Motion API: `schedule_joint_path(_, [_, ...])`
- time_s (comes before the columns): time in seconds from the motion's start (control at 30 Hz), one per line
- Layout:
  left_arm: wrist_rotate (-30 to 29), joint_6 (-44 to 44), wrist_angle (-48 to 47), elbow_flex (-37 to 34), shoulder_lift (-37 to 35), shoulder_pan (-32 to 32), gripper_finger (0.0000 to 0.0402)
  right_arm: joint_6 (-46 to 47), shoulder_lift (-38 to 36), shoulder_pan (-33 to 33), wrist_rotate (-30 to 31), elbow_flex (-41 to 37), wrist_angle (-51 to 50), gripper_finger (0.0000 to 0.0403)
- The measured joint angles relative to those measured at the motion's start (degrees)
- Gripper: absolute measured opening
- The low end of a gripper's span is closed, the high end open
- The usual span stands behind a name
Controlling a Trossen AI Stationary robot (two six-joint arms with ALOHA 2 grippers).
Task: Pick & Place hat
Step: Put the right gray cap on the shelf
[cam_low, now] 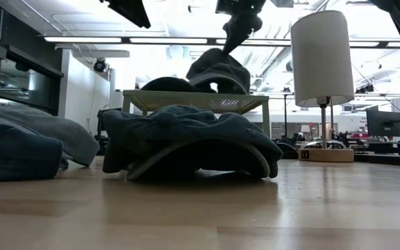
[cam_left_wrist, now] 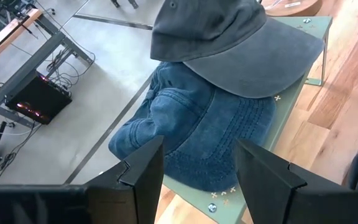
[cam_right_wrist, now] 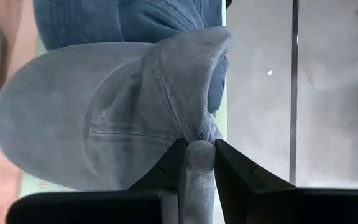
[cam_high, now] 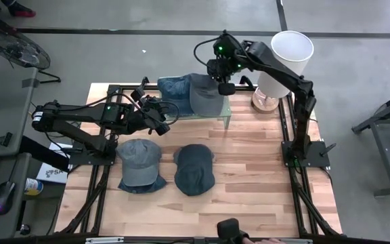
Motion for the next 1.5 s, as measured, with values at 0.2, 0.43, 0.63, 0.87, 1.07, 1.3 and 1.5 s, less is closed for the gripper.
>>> schedule_joint_path(0.2, [-0.01, 0.07, 0.00, 0.00, 0.00, 0.00, 0.0184, -1.93, 0.06, -0.43, -0.24, 0.00, 1.98, 0.0050])
schedule_joint_path(0.43, [-0.01, 0.02, 0.00, 0.00, 0.00, -0.01, 0.0184, -2.41, 0.28, -0.50, -0.29, 0.00, 0.20, 0.0050])
schedule_joint_path(0.63, [-0.01, -0.04, 0.00, 0.00, 0.00, -0.01, 0.0184, -4.23, 0.50, -1.23, -0.05, 0.00, -0.58, 0.0050])
schedule_joint_path(0.87, [0.23, -0.04, 0.00, 0.00, 0.00, -0.01, 0.0184, -3.76, 0.47, -1.73, 2.72, 0.00, -3.93, 0.0050])
schedule_joint_path(1.07, [0.34, -0.04, -0.02, 0.00, 0.00, -0.01, 0.0184, -3.68, 0.36, -1.67, 5.30, 0.00, -5.36, 0.0050])
schedule_joint_path(1.3, [0.49, -0.07, -0.02, 0.00, 0.00, -0.01, 0.0184, -1.79, 0.32, -1.71, 9.83, 0.00, -7.94, 0.0050])
schedule_joint_path(1.5, [0.47, -0.04, -0.02, 0.00, 0.00, -0.01, 0.0184, -2.49, 0.28, -1.52, 7.04, 0.00, -7.53, 0.0050])
